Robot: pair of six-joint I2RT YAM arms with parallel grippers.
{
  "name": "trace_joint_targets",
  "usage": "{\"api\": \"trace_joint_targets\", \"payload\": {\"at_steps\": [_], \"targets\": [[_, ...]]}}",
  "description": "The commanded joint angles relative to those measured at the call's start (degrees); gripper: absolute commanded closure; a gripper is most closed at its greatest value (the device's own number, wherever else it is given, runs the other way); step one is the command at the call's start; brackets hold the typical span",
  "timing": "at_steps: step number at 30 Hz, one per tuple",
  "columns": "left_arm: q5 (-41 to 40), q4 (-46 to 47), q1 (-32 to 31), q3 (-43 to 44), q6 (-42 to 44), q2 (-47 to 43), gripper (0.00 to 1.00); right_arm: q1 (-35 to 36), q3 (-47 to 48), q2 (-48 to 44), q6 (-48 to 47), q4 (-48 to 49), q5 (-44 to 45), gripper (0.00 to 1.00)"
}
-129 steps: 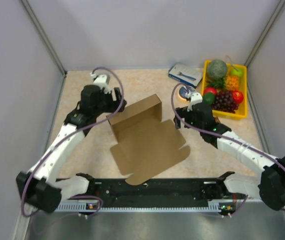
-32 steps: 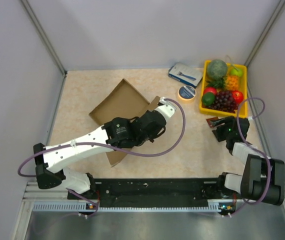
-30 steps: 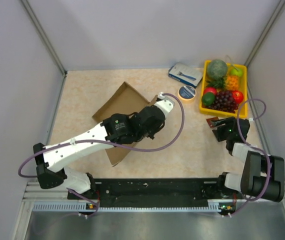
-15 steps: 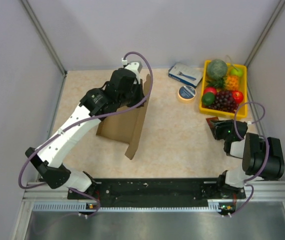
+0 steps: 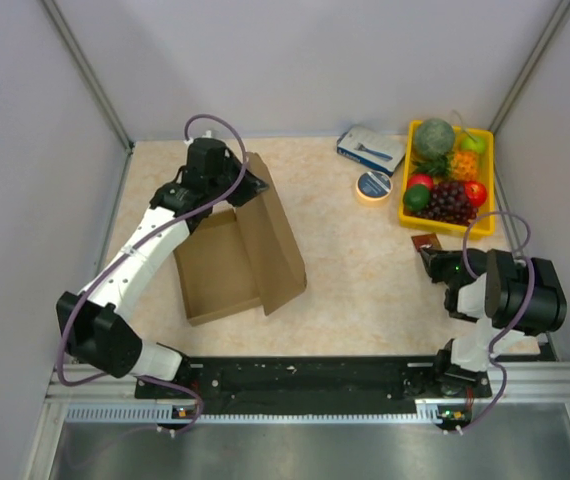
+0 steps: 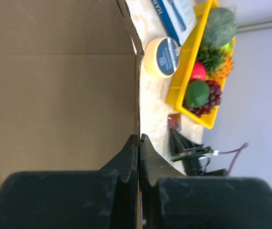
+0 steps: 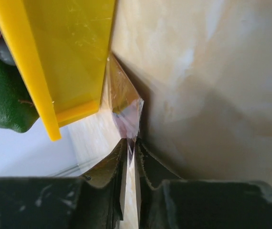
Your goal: Fold the paper box
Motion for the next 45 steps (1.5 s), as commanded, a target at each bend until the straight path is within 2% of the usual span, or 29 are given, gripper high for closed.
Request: {"api": "trace_joint_targets", "payload": {"at_steps": [1,2,8,10,12,13,14,16,17,18,20,21,23,24,26,27,29,34,40,41,43,44,45], "targets": [[2.1,11.8,2.4,-3.2,-8.7,-5.0,1.00,-1.0,-1.0,3.0,1.1,5.4,1.0,0.95],[2.1,13.0,3.5,-3.7,-10.8,-5.6,1.00,-0.9,-1.2,3.2,1.4,6.0,0.7,0.99],[3.1,17.1,7.4,-5.8,-19.9,-5.4,1.00,-0.9,-4.4,1.3,3.9,8.1,-2.4,1.00],[2.0,20.4,8.9,-8.1,-22.3,-5.8,1.00,-1.0,-7.1,-2.8,4.6,6.8,-4.9,1.00],[1.4,22.1,10.6,-10.0,-26.3,-5.8,1.00,-0.9,-8.0,-6.9,3.6,0.7,-7.3,1.00],[1.1,23.3,11.0,-10.7,-27.9,-5.7,1.00,-0.7,-7.7,-9.7,1.3,-3.4,-10.4,1.00],[0.7,24.0,11.9,-11.2,-30.4,-5.0,1.00,-0.1,-7.2,-15.6,0.0,-13.2,-11.7,1.00],[0.0,24.7,12.8,-12.2,-32.7,-4.3,1.00,0.6,-4.8,-24.0,-6.1,-26.5,-13.4,1.00],[-0.9,24.3,13.4,-12.4,-35.2,-3.7,1.00,2.8,-3.0,-31.8,-9.3,-32.9,-12.8,1.00],[-1.6,25.1,13.6,-13.4,-36.3,-3.6,1.00,4.1,1.3,-34.9,-14.6,-48.0,-10.9,1.00],[-3.9,26.4,13.9,-14.4,-39.2,-3.3,1.00,5.4,3.8,-42.0,-17.9,-56.5,-11.2,1.00],[-4.7,25.9,13.9,-14.7,-40.4,-3.2,1.00,6.8,6.0,-43.3,-20.3,-62.2,-12.5,1.00],[-4.9,25.0,14.0,-14.9,-42.4,-3.5,1.00,9.5,8.4,-44.1,-22.9,-66.0,-14.9,1.00],[-7.3,24.6,14.0,-15.0,-42.9,-3.7,1.00,14.1,11.0,-42.7,-24.4,-66.9,-18.2,1.00],[-8.6,23.6,13.9,-15.3,-45.8,-4.3,1.00,20.9,13.6,-41.9,-24.4,-66.5,-19.7,1.00],[-9.5,22.5,13.9,-15.5,-46.9,-4.5,1.00,28.1,16.5,-42.1,-23.6,-65.9,-18.6,1.00],[-10.2,21.8,13.9,-15.2,-48.7,-4.8,1.00,33.8,18.7,-42.9,-22.0,-60.3,-16.7,1.00],[-10.2,17.9,13.6,-11.7,-47.3,-4.7,1.00,49.1,27.4,-39.2,-24.0,-53.2,-6.3,1.00],[-11.1,16.5,13.5,-11.9,-48.2,-6.7,1.00,56.1,36.2,-24.8,-25.7,-38.6,0.1,1.00],[-11.5,16.1,13.5,-12.0,-48.2,-7.0,1.00,57.5,37.2,-20.1,-26.5,-35.4,2.4,0.98],[-12.4,15.0,13.2,-12.3,-49.3,-7.9,1.00,58.3,41.7,-13.4,-30.1,-30.7,9.6,0.76],[-13.0,15.2,12.7,-13.1,-49.8,-8.1,1.00,58.0,43.4,-8.0,-29.7,-30.8,10.7,0.70],[-13.0,15.1,12.5,-13.4,-50.4,-8.3,1.00,57.9,44.1,-6.5,-29.1,-28.0,10.8,0.67]]}}
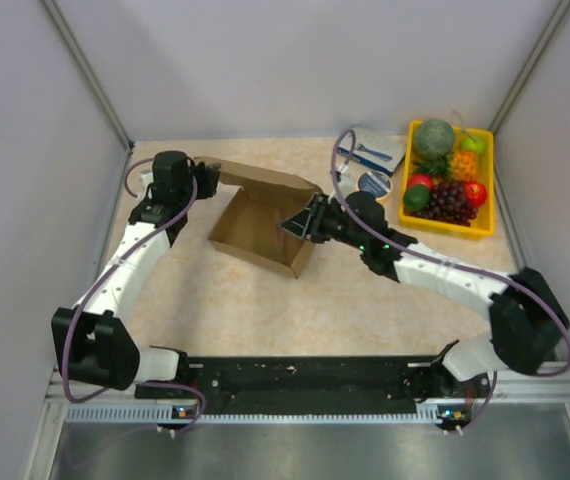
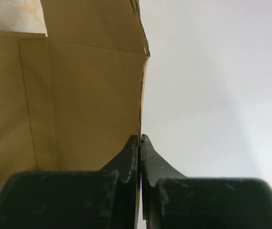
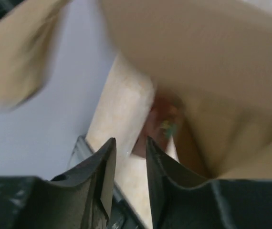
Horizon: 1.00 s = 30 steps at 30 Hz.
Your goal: Fold the paper box
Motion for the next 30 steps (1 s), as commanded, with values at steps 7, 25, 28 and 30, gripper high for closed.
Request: {"api": "trace_joint_targets", "payload": {"at_steps": [7,25,28,30], "targets": [[-2.1,-0.4,-1.3,0.9,-3.2,-3.8,1.00,1.7,-3.3,1.1,-8.9,5.6,21.1,0.36],[-3.6,3.8,-6.3,-3.5,6.0,-7.6,1.00,-0.8,-8.0,-23.5,-45.6,-19.0,13.1,0.18],[-3.5,3.1,-6.9,-3.4,5.3,-7.2,1.00,-0.8,-4.5,-17.0,-48.5,-13.9,19.3,0.21],[-3.5,3.1,-7.1,-3.4,5.2,-7.1,1.00,-0.7,-2.0,-12.4,-50.7,-8.6,19.0,0.24]]}}
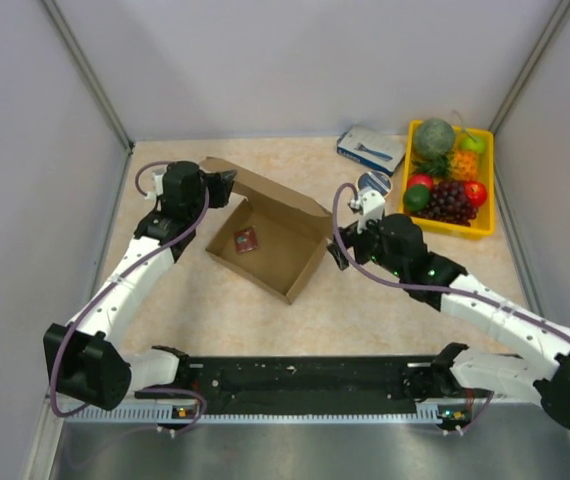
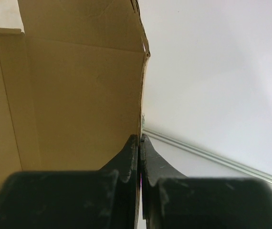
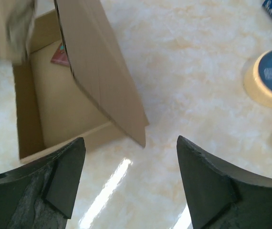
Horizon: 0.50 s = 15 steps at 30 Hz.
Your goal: Fold the paper box
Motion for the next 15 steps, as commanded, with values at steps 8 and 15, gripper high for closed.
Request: {"api": "trace_joint_targets", "payload": {"at_steps": [8,15], "targets": [[-0.7,7.5,0.0,-0.1,7.9,-2.6,0.82,0.2,8.9,12.6,-8.9,17.7,5.4,0.74],[7.7,9.2,5.5,-3.8,46.1,-13.8,0.02,-11.8,8.2,12.6,-6.1,15.5,-15.8,1.00]]}}
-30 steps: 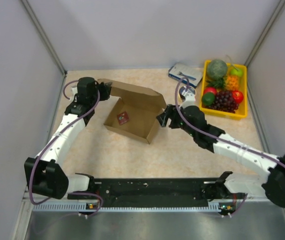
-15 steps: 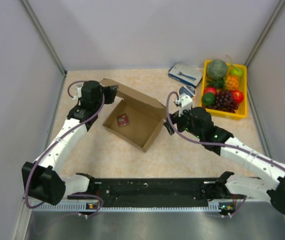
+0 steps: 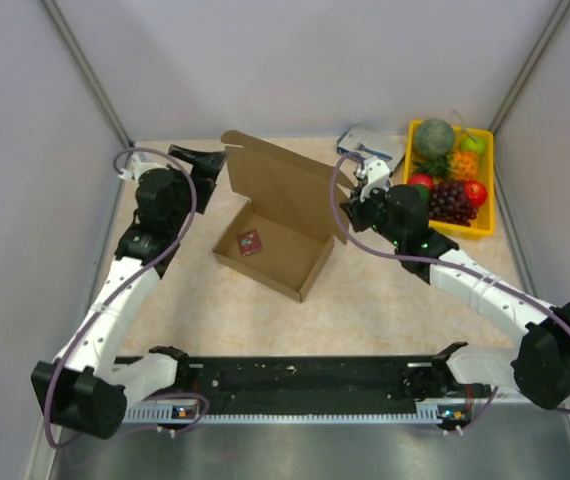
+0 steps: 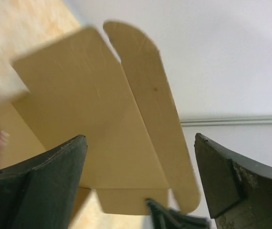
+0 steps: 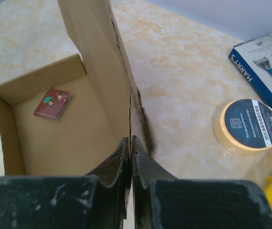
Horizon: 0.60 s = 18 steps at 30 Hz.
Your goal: Fold the paper box
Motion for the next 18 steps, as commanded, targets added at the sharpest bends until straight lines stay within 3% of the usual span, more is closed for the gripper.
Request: {"api": "trace_joint_targets", "payload": {"at_steps": [1,3,6,12,15,16,18], "targets": [[9.0,3.7,5.6,-3.0,30.8,-9.6,0.02,-6.2,1.9,0.4,0.1,0.8,-13.6,1.00],[10.7,-0.3,5.8,-3.9,44.3,-10.8,0.02,-11.2,4.2,2.6,-0.3,-2.4,-23.2,1.00],[12.4,-4.7,6.0,-4.3,57.5,-7.1,0.04,-17.0,7.5,5.8,-4.7,-6.2,-33.8,1.00],[18.1,3.7,6.1,-4.3,74.0,4.3,0.03,-23.7,11.4,8.3,-7.2,-9.9,-46.6,1.00],[37.2,9.7,8.0,-1.7,81.8,9.3,0.02,-24.7,14.1,10.5,-9.0,-13.4,-49.2,1.00],[45.2,16.3,10.1,-1.7,80.9,10.6,0.02,-25.2,14.5,11.5,-9.0,-13.7,-49.9,1.00],[50.3,19.3,12.9,-0.3,76.4,16.0,0.01,-25.5,15.5,12.5,-8.9,-13.9,-51.7,1.00]]}}
